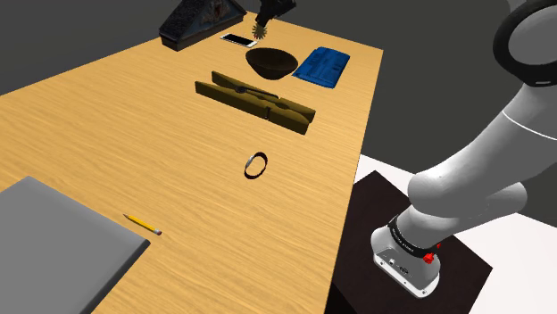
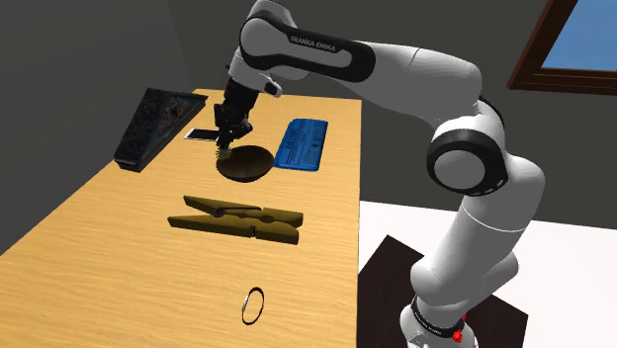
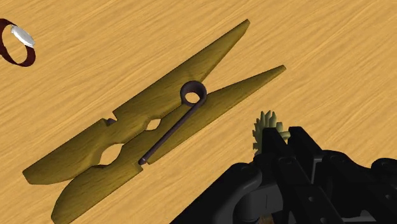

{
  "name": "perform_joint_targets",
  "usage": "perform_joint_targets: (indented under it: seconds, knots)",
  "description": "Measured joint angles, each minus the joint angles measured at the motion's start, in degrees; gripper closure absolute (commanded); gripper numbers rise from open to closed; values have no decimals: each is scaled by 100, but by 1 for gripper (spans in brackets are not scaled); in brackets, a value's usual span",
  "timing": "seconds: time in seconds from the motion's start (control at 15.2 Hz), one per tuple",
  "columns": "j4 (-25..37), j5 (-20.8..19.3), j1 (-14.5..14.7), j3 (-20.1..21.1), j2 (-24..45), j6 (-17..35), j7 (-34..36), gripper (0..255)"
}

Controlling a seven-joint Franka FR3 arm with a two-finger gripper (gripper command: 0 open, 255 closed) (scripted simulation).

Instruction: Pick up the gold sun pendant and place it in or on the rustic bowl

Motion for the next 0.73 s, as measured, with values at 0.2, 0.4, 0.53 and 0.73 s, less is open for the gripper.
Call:
perform_joint_targets:
  seconds: [0.2, 0.4, 0.53, 0.73]
  knots:
    - [572, -285, -24, -92, 494, -241, -67, 255]
    - [1248, -587, 10, -188, 1043, -520, -121, 255]
    - [1714, -780, 77, -244, 1389, -709, -112, 255]
    - [1431, -708, -21, -259, 1308, -548, -260, 255]
